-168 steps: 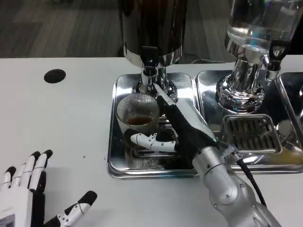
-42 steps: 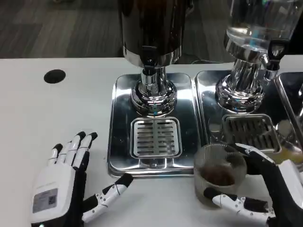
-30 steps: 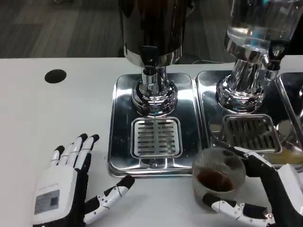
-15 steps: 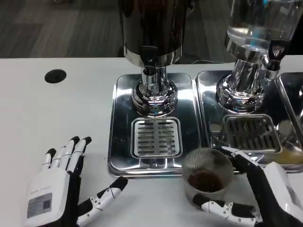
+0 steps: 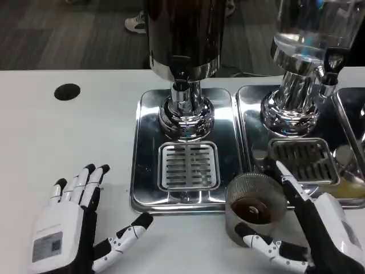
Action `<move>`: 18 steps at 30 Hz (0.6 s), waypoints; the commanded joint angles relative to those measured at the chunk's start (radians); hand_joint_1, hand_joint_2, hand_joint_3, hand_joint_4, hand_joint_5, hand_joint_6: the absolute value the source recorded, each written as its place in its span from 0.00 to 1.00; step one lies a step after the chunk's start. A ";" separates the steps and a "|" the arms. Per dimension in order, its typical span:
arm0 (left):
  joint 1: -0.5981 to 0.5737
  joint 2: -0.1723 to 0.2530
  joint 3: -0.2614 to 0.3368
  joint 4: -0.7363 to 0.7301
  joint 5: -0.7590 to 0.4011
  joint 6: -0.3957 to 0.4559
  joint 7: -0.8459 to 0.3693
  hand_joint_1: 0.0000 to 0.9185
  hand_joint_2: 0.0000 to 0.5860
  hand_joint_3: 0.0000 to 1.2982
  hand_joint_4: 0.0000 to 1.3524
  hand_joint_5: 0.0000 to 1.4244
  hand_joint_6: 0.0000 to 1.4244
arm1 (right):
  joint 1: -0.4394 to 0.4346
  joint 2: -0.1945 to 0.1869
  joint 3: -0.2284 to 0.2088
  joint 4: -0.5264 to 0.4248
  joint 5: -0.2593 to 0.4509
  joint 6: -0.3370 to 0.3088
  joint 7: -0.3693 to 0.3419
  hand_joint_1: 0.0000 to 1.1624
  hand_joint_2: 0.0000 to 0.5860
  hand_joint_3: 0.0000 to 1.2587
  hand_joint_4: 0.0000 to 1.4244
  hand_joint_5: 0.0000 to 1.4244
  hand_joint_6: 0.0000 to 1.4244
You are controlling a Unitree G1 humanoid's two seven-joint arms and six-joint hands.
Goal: Grasp the cup under the faucet to collect the drink, then remove the cup.
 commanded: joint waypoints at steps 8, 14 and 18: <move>-0.011 0.006 0.000 -0.001 0.004 0.005 -0.015 0.00 0.22 0.11 0.00 0.07 0.02 | 0.005 -0.024 -0.018 -0.010 0.058 -0.061 0.029 0.54 0.28 0.00 0.00 0.04 0.10; -0.007 0.005 0.004 -0.009 0.005 0.005 -0.006 0.00 0.22 0.11 0.00 0.07 0.02 | 0.023 -0.031 -0.049 -0.044 0.090 -0.082 0.030 0.51 0.30 0.00 0.00 0.01 0.08; -0.005 0.001 0.004 -0.012 0.001 0.000 -0.004 0.00 0.22 0.10 0.00 0.07 0.02 | 0.031 -0.029 -0.078 -0.059 0.119 -0.091 0.031 0.47 0.29 0.00 0.00 0.00 0.07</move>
